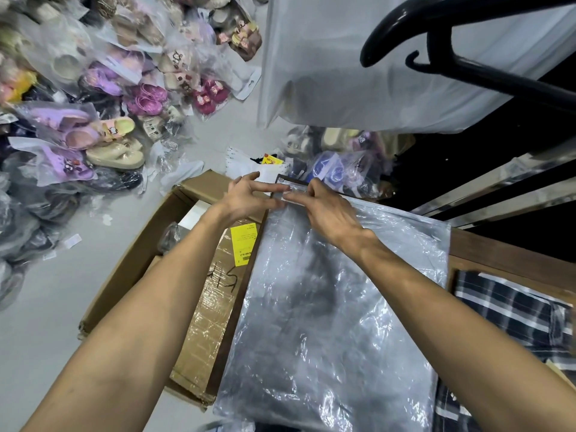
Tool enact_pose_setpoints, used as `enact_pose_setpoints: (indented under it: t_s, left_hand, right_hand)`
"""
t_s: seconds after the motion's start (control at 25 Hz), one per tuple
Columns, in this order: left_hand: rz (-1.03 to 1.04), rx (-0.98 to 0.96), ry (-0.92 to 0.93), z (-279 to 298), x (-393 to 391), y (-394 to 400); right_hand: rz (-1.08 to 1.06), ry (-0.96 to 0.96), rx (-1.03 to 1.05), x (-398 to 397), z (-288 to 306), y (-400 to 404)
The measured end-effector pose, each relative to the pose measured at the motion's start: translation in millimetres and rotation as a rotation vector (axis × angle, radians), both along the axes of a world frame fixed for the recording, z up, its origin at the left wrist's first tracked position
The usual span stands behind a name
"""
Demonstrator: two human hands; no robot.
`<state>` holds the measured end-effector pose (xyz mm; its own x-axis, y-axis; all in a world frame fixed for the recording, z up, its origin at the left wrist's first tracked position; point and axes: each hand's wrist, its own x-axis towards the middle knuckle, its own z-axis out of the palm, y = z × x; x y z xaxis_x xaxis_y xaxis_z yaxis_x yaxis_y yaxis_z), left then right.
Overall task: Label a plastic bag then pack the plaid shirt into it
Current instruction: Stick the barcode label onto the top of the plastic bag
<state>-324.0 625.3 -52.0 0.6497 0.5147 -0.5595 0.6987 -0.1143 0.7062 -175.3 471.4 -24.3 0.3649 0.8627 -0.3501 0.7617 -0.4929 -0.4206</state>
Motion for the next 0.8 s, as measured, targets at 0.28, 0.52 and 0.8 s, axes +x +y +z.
enact_pose_setpoints:
  t_s: [0.28, 0.52, 0.8]
  left_hand:
    - [-0.075, -0.045, 0.068, -3, 0, 6]
    - [-0.072, 0.002, 0.102, 13, 2, 3]
    - [-0.086, 0.076, 0.079, 14, 1, -1]
  right_hand:
    - [-0.101, 0.098, 0.03, -5, -4, -2]
    - [0.043, 0.067, 0.1, 7, -23, -26]
    - [0.093, -0.074, 0.097, 12, -9, -27]
